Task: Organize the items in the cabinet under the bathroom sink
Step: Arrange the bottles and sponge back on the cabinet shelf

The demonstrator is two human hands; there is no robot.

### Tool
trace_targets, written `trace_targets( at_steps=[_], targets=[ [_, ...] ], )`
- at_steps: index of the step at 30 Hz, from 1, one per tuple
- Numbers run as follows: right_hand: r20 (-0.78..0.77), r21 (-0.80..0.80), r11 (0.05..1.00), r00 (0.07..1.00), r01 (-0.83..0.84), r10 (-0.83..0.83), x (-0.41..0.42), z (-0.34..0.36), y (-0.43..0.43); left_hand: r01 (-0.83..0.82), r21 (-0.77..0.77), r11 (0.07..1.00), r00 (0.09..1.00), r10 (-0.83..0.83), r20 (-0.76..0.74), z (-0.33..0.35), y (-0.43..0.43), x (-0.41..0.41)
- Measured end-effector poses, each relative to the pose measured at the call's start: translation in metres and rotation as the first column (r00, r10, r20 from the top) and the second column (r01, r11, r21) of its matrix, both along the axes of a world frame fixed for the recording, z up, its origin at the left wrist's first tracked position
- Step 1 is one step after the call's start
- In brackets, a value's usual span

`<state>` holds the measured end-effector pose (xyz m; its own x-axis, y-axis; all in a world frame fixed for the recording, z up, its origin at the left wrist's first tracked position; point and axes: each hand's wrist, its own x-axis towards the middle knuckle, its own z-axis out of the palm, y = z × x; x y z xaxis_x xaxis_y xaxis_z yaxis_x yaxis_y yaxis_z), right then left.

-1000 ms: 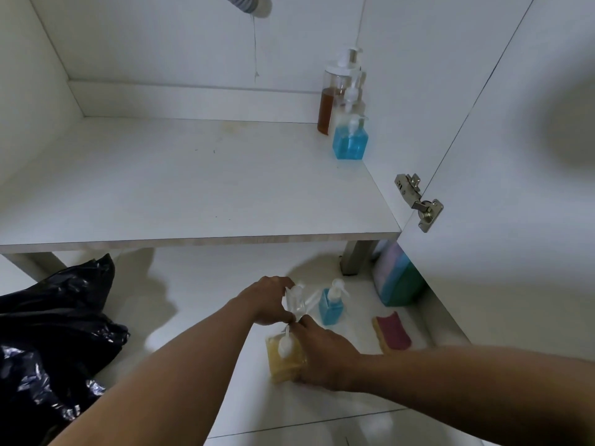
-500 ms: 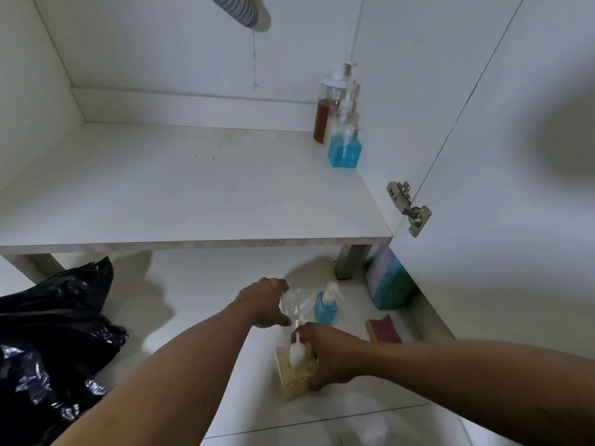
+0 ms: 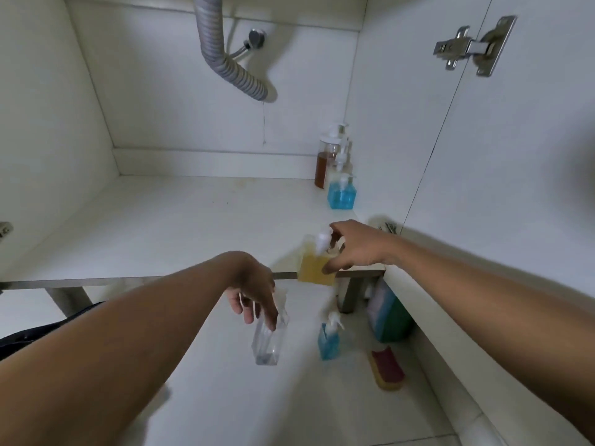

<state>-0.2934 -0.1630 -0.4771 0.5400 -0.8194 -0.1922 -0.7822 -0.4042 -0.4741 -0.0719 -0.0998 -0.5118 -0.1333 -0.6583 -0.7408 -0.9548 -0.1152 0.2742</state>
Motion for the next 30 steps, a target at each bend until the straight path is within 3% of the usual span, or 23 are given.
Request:
trace_targets(
  at_steps=[4, 8, 15, 23, 30],
  targets=[
    [0.194, -0.015, 0.972, 0.955, 0.233, -0.226, 0.0, 0.0, -0.022, -0.164, -0.208, 0.964, 0.981, 0.138, -0.135, 0.052, -0.016, 0.012],
    [0.308, 0.0, 0.906, 0.862, 0.423, -0.402, 0.0, -0.013, -0.041, -0.395, -0.417, 0.819, 0.902, 0.259, -0.345, 0.06, -0.03, 0.013],
    [0.377, -0.019, 0.76, 0.709, 0.649, -0.596, 0.004, -0.052, -0.052, -0.656, -0.51, 0.556, 0.74, 0.342, -0.579, 0.02, -0.058, 0.0],
    [0.318, -0.087, 0.738, 0.72, 0.67, -0.616, 0.017, -0.07, -0.066, -0.759, -0.411, 0.505, 0.617, 0.354, -0.703, -0.008, -0.08, 0.007],
    [0.412, 0.023, 0.912, 0.827, 0.409, -0.382, -0.001, -0.064, -0.068, -0.729, -0.403, 0.553, 0.634, 0.323, -0.703, -0.028, -0.079, 0.008]
  ],
)
